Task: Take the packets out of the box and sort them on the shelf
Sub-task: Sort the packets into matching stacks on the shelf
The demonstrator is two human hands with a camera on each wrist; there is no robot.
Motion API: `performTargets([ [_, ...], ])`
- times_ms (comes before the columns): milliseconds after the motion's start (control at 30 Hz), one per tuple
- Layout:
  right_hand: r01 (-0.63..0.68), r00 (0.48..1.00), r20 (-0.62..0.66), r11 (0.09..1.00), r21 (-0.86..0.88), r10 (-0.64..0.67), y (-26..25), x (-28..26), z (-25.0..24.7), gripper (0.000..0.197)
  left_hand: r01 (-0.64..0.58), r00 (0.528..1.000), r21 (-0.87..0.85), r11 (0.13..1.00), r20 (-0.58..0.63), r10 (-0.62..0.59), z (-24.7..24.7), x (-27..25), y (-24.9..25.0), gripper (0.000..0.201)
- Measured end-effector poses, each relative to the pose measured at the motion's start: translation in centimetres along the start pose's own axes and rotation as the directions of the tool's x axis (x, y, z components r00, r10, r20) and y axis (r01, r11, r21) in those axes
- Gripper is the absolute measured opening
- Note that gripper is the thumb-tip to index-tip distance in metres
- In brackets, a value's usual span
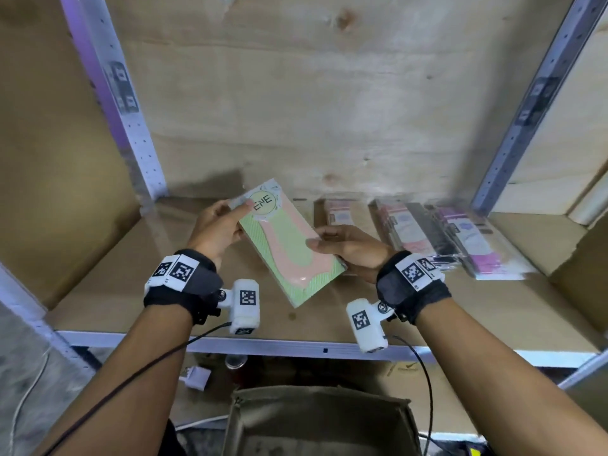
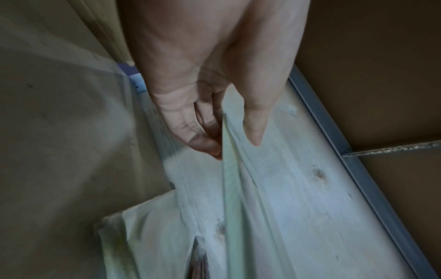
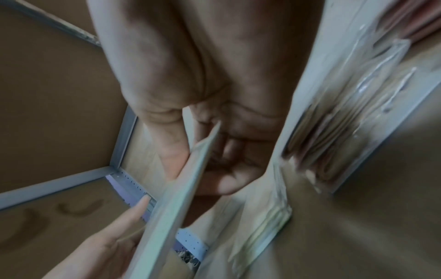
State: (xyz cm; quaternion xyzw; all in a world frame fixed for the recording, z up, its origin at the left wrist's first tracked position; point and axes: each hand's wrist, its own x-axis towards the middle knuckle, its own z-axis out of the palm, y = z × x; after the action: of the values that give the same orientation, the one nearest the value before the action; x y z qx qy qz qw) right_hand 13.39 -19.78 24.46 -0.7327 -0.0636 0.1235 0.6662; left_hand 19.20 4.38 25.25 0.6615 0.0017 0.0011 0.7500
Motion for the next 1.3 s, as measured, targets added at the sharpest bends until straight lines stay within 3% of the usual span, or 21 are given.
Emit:
performTargets([
  [67,0.008,1.0,0.014,0.998,-0.057,-0.007,0.4,-0.5,-0.8,0.031,-0.007,0.999,0.063,0.998,-0.033,0.009,-0.2,0.6,-0.1,0.031],
  [167,0.009,1.0,0.029,0.989,-0.15,-0.005,0.4,-1.1,-1.9,0.029,0.0,1.0,0.273,0.962,0.021,-0.006,-0.4,1.2,-0.5,0.054],
  [233,0.012,0.999,0.042,0.979,-0.205,-0.003,0.2,-1.5,-2.7,0.029,0.003,0.998,0.336,0.942,0.058,-0.023,-0.2,1.4,-1.0,0.053],
  [333,0.02,0.997,0.071,0.978,-0.207,-0.005,0.3,-2.1,-3.5,0.027,0.091,0.986,0.144,0.985,0.124,-0.109,0.9,1.3,-1.5,0.047],
  [433,0.023,0.996,0.091,0.988,-0.155,-0.009,0.1,-2.3,-3.9,0.026,0.198,0.96,-0.089,0.976,0.218,-0.175,1.8,0.8,-1.4,0.04],
  [500,0.021,0.997,0.074,0.991,-0.133,-0.011,-0.1,-2.3,-4.1,0.026,0.194,0.959,-0.087,0.977,0.227,-0.17,2.0,0.9,-1.5,0.037],
  [633,0.008,1.0,0.004,0.989,-0.146,-0.008,-0.2,-1.9,-4.2,0.029,0.158,0.976,-0.028,0.987,0.158,-0.151,1.4,1.5,-1.7,0.056],
  [767,0.026,0.99,-0.134,0.999,-0.044,-0.032,-0.5,-0.8,-3.7,0.025,0.198,0.946,-0.001,0.98,0.261,-0.19,0.9,2.0,-1.7,0.074],
  [900,0.004,0.971,-0.237,0.999,-0.035,-0.012,-1.3,0.9,-2.4,0.014,0.187,0.871,0.171,0.967,0.427,-0.244,1.7,1.3,-1.9,0.055],
  [1000,-0.04,0.957,-0.288,0.998,-0.053,0.023,-1.8,2.0,-1.4,0.017,0.183,0.848,0.169,0.968,0.471,-0.242,1.5,1.5,-1.9,0.033],
  [1133,-0.107,0.944,-0.317,0.994,-0.035,0.091,-2.1,3.7,-1.0,0.017,0.11,0.883,0.204,0.973,0.43,-0.19,1.0,2.2,-2.0,0.027],
  [1300,-0.221,0.934,-0.318,0.964,-0.147,0.165,-3.5,5.7,-1.4,0.018,0.02,0.971,0.272,0.962,0.224,-0.083,1.2,3.8,-1.9,0.036],
])
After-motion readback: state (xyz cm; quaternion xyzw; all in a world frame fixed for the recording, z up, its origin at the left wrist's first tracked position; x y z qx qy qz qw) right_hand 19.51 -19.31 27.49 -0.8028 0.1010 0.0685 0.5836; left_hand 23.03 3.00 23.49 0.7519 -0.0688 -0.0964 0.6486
